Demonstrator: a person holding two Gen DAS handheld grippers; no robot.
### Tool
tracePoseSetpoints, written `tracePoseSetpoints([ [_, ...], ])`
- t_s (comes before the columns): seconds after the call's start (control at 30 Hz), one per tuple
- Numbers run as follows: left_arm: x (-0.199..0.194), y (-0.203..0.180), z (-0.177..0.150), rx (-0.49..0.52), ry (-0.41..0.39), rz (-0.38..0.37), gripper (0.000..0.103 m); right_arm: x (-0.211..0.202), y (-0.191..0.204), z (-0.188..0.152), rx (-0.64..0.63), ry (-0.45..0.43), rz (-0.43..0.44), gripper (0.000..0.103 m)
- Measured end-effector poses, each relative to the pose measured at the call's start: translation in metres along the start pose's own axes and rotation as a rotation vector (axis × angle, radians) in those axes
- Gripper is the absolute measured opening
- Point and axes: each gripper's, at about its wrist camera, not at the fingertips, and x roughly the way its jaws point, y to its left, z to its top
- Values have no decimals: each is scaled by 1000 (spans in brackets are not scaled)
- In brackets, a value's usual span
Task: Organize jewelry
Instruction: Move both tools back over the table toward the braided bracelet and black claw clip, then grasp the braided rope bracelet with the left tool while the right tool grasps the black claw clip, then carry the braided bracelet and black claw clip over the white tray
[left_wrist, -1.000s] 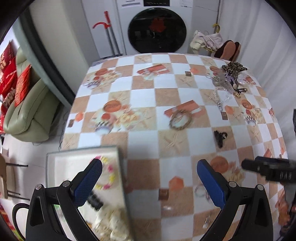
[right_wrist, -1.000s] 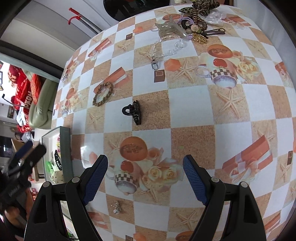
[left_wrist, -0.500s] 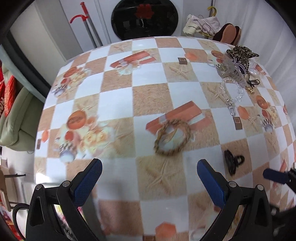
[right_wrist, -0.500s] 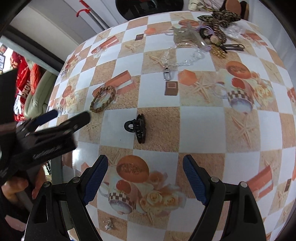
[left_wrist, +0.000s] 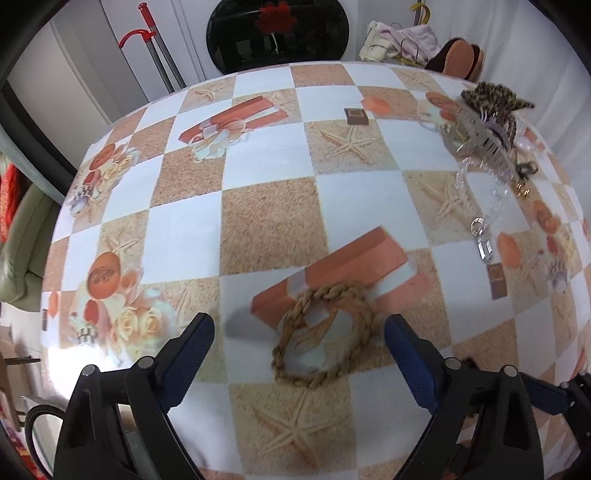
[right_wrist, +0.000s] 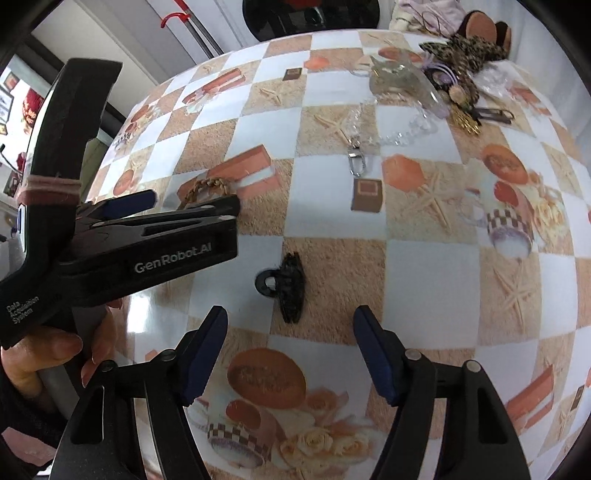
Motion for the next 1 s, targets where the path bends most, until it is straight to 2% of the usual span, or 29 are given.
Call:
tracePoseSetpoints([
  [0.13, 3, 2, 2, -12, -5, -17, 96, 4, 8, 6, -25, -23, -31, 70],
  [0.2, 2, 3, 1, -17, -9, -47, 90, 5, 11, 7, -42, -32, -56, 63],
  [0.3, 0, 0, 0, 1, -19, -62, 80, 7, 16, 9, -67, -44, -109, 46],
  [0.37, -4, -4, -1, 22, -28, -74, 60, 9, 17, 10, -76, -48, -136, 30],
  [0.4, -6, -7, -1, 33, -33, -81, 53, 9, 16, 11, -74, -50, -144, 27],
  [0.47, -9, -11, 0, 51, -35, -86, 24, 8, 13, 13, -59, -49, -130, 27],
  [0.5, -10, -13, 0, 54, -32, -88, 17, 8, 11, 13, -50, -45, -124, 27],
  [0.73, -20, -8, -8, 31, -15, -136, 17, -6, -7, 7, 46, -30, -41, 27],
  [1.0, -52, -2, -27, 0, -25, -186, 17, -25, -19, -5, 123, -13, 30, 28],
])
